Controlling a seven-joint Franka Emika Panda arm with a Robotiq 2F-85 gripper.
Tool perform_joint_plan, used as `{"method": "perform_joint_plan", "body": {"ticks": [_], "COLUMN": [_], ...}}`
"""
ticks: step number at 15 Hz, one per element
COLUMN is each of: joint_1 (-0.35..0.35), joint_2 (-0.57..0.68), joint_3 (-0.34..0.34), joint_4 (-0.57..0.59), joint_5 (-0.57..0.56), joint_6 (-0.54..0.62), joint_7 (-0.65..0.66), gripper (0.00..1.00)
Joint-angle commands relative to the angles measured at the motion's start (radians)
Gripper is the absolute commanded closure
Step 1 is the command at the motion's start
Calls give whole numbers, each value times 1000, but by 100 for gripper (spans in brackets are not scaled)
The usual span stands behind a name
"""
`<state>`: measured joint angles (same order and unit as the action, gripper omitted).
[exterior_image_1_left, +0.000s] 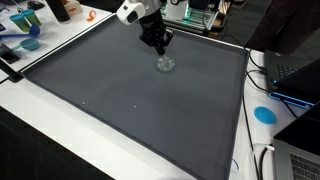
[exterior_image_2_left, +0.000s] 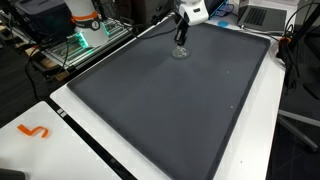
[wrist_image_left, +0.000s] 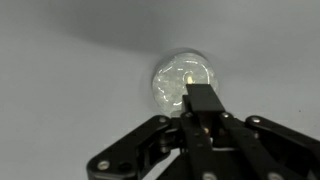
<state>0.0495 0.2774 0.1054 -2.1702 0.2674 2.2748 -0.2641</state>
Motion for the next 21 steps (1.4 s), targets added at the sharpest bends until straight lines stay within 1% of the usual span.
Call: {"method": "perform_joint_plan", "body": {"ticks": [1, 5, 12, 17, 19, 20, 21], "joint_1": [-11, -10, -2, 17, 27, 20, 24], "joint_2": [19, -22, -143, -234, -261, -214, -227], "joint_3": [11, 8, 7, 3, 2, -1, -1], "joint_4": [-12, -22, -58, -66, -66, -33, -34], "joint_5": [4, -2, -14, -38, -70, -30, -40], "joint_6": [26, 4, -31, -63, -81, -62, -70], "joint_7": [-15, 2, 12, 41, 67, 27, 36], "gripper": [97, 97, 97, 97, 97, 87, 87]}}
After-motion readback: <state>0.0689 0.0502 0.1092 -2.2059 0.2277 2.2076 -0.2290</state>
